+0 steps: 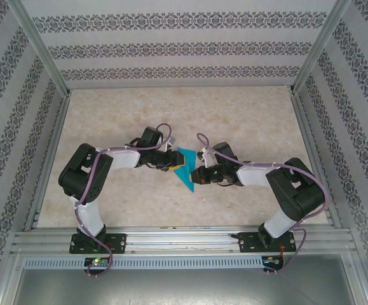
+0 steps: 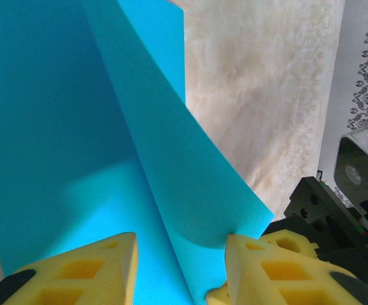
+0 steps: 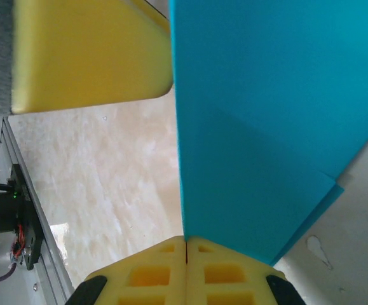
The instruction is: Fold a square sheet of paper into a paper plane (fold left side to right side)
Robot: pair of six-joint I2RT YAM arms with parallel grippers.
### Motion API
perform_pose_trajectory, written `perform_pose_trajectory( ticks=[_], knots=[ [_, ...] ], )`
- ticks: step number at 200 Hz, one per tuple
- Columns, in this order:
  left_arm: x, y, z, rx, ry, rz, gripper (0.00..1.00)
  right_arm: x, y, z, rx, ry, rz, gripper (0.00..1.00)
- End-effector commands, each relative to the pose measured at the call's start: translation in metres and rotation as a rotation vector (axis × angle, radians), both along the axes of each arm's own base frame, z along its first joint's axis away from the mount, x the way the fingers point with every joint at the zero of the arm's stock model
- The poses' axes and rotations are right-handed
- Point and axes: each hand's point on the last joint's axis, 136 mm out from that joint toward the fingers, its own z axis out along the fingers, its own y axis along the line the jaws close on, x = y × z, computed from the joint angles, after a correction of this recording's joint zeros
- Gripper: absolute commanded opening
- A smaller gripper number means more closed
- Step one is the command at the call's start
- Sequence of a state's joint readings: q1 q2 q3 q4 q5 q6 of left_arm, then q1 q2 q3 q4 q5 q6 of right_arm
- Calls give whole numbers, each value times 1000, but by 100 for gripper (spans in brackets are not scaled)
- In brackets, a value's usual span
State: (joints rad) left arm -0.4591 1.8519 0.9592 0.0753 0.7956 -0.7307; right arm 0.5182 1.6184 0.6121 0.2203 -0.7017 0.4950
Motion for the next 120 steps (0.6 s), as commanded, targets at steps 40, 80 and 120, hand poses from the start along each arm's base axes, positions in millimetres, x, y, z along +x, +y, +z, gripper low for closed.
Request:
perform_pose_trajectory(
  ticks=[40,80,120],
  knots=[
    [9,-7,-10,38,-7,6,41,-2,-3,-7,27,31,0,0],
    [10,-3,-23,98,18,13,41,-1,-5,-11,39,51,-2,0],
    [8,4,-37,162,51,25,42,0,-7,-14,39,61,-13,0]
  ],
)
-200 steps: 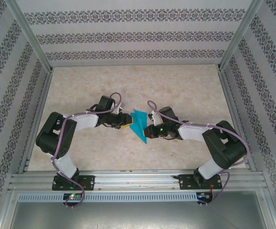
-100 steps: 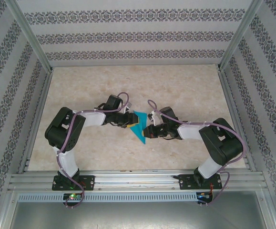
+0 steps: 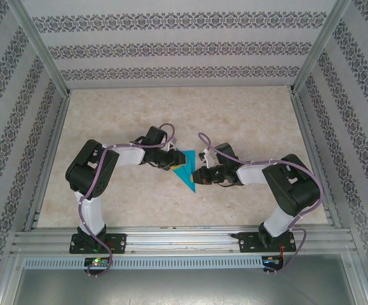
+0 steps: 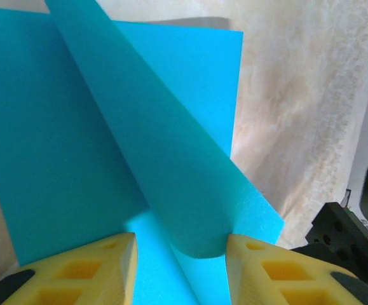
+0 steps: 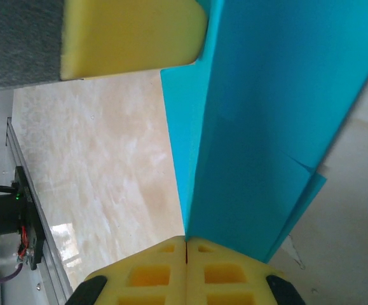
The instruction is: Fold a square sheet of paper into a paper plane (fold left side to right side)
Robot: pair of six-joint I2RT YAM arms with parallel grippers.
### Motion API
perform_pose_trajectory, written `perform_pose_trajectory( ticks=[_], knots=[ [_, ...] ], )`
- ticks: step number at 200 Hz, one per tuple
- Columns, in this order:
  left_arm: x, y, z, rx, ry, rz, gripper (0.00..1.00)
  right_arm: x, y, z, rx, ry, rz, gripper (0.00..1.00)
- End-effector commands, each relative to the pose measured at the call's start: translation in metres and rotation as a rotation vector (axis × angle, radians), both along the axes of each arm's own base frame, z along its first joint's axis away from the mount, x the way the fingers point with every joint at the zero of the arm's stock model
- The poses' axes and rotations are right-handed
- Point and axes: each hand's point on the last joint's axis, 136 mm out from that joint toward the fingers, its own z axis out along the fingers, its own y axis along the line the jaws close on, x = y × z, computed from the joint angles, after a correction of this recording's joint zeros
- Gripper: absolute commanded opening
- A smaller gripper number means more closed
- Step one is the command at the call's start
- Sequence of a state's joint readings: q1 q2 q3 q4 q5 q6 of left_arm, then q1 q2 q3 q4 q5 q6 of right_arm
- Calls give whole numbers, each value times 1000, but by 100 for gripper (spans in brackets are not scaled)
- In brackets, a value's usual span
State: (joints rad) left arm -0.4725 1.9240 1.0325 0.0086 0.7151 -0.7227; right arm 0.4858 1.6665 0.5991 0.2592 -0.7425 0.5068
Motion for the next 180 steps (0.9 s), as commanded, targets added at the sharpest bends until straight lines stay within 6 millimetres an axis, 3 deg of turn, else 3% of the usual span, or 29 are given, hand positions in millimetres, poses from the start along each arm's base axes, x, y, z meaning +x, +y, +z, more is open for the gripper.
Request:
perform_pose_trajectory(
  ticks=[1,53,80,110,162,180],
  knots=[
    [-4,5,-16,75,30,-5,42,-1,-1,-2,21,16,1,0],
    [-8,12,-33,140,72,6,42,0,-1,-3,26,20,-5,0],
    [-10,15,-39,178,85,4,41,1,-1,0,33,18,-5,5],
    [-11,18,-42,203,93,6,41,2,0,7,47,8,-8,15],
    [-11,18,-42,206,92,10,41,12,-7,22,58,-24,-47,41],
    [-11,18,-40,204,90,12,41,17,-8,25,60,-30,-62,45]
  ],
)
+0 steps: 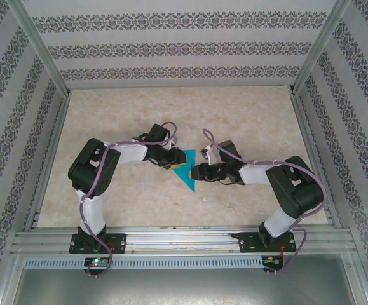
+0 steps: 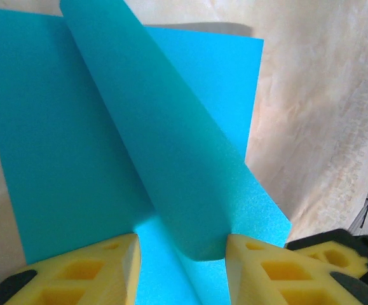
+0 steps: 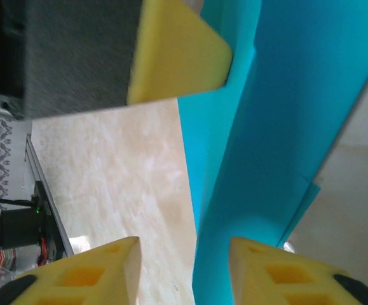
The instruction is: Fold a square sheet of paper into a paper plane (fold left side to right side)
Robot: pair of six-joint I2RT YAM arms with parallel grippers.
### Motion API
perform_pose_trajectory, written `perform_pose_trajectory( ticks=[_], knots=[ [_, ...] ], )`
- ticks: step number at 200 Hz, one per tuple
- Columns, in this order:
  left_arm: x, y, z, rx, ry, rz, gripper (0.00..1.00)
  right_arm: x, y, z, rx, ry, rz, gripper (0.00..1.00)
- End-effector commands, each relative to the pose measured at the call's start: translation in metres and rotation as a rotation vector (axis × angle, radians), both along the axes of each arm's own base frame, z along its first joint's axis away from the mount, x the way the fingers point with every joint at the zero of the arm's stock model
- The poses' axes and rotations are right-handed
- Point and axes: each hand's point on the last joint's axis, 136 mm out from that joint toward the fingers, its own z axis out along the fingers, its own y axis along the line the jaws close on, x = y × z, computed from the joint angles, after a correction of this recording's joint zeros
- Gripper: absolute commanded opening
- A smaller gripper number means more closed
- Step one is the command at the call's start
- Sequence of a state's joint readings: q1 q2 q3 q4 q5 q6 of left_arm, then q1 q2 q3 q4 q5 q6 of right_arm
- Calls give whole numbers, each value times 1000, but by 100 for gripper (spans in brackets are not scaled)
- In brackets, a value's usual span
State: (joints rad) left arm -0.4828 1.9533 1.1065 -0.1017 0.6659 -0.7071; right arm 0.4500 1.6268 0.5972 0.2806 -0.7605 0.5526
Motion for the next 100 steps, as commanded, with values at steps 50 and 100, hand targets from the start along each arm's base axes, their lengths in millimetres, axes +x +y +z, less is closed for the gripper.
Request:
perform_pose_trajectory(
  ticks=[50,100],
  knots=[
    [-15,16,-34,129,60,7,41,18,2,2,2,0,-24,44],
    [-14,16,-33,127,59,7,41,22,10,-3,-4,9,-10,38]
  ],
)
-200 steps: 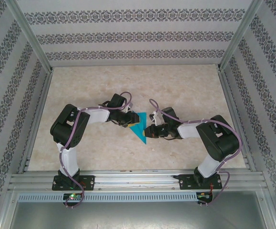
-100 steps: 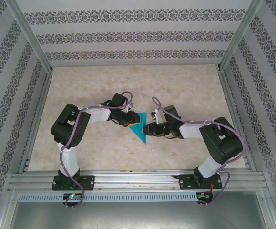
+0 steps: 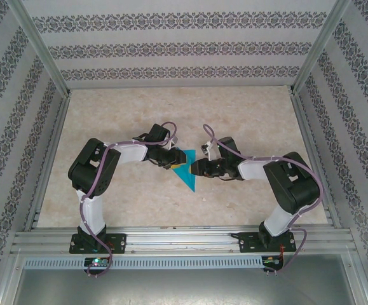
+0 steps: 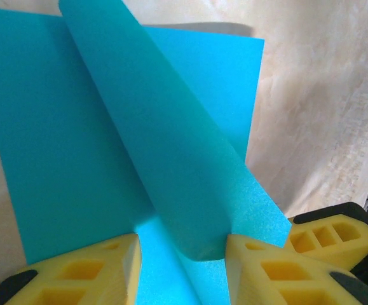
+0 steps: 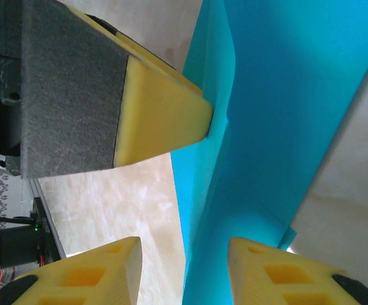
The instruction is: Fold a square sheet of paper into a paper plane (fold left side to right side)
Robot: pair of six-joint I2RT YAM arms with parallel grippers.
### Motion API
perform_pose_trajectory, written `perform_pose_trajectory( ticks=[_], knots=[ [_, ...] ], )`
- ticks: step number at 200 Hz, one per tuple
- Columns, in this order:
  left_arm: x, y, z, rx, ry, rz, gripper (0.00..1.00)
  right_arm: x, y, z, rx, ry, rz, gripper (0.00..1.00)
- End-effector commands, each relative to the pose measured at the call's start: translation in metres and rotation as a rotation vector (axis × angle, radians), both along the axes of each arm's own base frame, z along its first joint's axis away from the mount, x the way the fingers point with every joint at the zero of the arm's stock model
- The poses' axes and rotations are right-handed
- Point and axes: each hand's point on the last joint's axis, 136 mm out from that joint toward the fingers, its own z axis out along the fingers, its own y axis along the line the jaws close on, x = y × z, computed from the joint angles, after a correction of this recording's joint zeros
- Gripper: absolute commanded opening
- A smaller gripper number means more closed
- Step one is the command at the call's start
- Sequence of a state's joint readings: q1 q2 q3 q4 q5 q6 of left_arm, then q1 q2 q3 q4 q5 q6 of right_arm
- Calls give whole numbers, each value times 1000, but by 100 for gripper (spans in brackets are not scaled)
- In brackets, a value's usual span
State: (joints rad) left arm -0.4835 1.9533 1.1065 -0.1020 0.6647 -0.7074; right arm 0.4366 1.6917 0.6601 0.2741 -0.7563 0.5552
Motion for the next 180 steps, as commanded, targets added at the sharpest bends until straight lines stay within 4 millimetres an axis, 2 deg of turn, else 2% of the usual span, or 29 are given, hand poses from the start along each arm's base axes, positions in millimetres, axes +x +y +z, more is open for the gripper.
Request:
perform_pose_trajectory(
  ticks=[1,65,93,124,180],
  knots=[
    [-14,16,-32,126,58,7,41,4,7,0,2,1,7,38],
    [-15,16,-33,126,58,5,41,3,7,-7,-16,15,7,25],
    [-15,16,-33,127,59,4,41,3,6,-9,-27,13,5,16],
    [-15,16,-33,128,57,4,41,4,3,-12,-50,15,-3,0],
    [-15,16,-32,127,57,3,41,4,-4,-20,-106,27,-6,0]
  ],
)
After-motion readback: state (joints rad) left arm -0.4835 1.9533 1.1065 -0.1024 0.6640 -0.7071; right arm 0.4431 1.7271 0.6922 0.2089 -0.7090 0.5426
